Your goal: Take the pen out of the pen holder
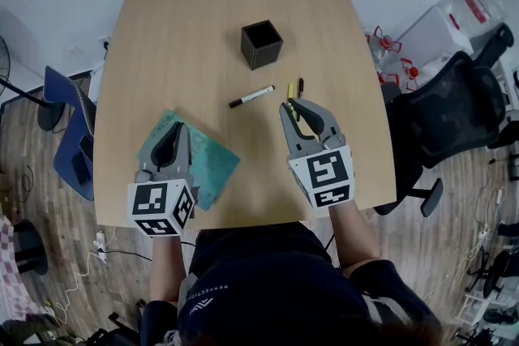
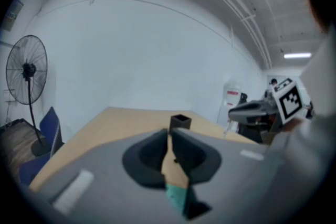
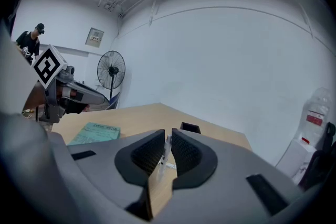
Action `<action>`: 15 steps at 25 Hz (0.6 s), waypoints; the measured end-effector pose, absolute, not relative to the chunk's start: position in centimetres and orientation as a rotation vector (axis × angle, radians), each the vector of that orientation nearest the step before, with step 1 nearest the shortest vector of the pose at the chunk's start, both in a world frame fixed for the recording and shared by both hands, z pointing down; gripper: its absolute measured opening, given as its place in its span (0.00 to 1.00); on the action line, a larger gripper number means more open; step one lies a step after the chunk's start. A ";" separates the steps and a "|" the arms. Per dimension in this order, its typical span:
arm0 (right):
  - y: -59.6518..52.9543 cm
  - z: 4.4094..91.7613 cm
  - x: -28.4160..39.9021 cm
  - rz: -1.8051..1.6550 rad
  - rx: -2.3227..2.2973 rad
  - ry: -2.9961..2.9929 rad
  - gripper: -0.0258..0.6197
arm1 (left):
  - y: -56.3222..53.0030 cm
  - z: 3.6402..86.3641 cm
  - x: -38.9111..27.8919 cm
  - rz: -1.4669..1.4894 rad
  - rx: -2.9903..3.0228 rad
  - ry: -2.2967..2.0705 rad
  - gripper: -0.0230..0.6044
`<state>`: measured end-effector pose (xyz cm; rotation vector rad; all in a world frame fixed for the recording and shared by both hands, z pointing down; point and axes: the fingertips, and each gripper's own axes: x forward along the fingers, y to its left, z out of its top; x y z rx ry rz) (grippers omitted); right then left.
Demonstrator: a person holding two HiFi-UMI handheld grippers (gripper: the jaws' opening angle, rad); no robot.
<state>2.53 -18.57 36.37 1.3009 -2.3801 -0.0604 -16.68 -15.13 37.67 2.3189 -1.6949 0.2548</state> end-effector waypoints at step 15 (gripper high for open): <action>-18.6 37.3 2.7 -0.007 1.306 -2.383 0.09 | -15.5 38.3 -16.5 0.271 2.304 -1.683 0.08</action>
